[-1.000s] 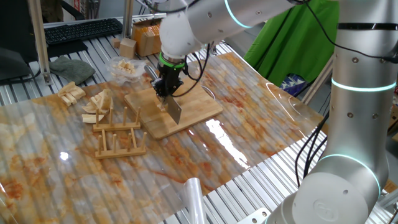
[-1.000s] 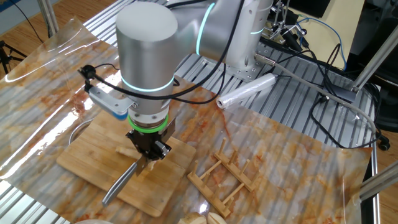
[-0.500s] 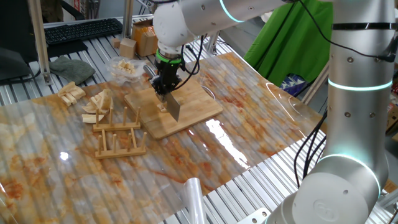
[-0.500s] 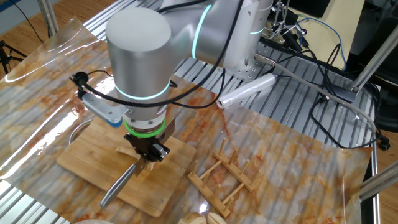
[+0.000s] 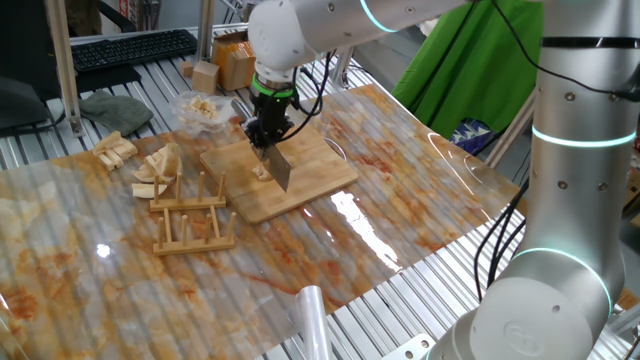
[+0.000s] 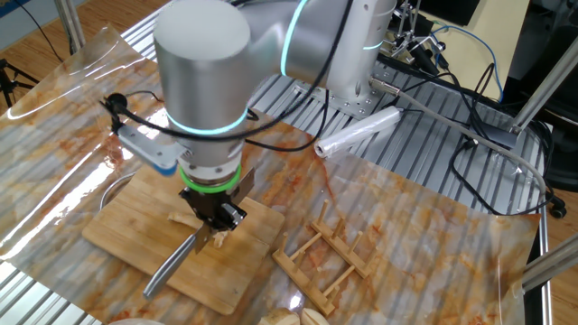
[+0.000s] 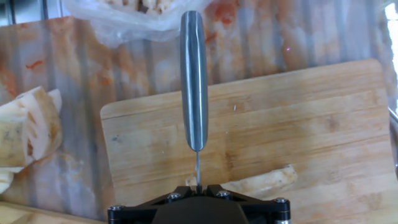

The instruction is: Slice the lotus root

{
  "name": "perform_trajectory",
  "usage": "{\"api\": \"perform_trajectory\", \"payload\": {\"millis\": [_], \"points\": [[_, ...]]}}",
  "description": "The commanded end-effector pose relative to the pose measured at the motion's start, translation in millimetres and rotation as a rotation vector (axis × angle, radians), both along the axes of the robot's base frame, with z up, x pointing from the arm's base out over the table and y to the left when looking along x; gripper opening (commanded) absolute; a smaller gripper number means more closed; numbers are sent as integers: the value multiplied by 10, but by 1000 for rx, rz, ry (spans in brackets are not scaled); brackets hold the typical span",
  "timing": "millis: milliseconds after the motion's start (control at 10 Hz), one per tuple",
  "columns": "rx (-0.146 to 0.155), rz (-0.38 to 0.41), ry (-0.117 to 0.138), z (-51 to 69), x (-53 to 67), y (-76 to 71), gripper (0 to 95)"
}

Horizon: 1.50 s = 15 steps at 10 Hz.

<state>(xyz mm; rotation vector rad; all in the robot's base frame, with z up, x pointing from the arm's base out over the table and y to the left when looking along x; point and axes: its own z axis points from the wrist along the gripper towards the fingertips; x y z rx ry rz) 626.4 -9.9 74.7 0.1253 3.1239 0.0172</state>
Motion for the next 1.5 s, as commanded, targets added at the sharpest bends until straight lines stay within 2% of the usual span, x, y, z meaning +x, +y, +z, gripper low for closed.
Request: {"api": "perform_trajectory", "payload": {"millis": [100,300,400,500,600,800,900,1000,1100,1400,1500], "points": [[5,-29,0,44,124,15,0],[32,-83,-5,94,228,17,0],[53,-141,-3,159,386,10,0],[52,-165,-3,226,520,-7,0],[52,-177,-3,254,561,-15,0],[34,-217,-6,311,611,-48,0],[9,-267,-6,340,692,-69,0],[-42,-267,-14,367,748,-85,0],[-46,-290,-17,393,786,-97,0],[-32,-311,-19,434,815,-115,0],[-16,-329,-24,446,836,-123,0]]}}
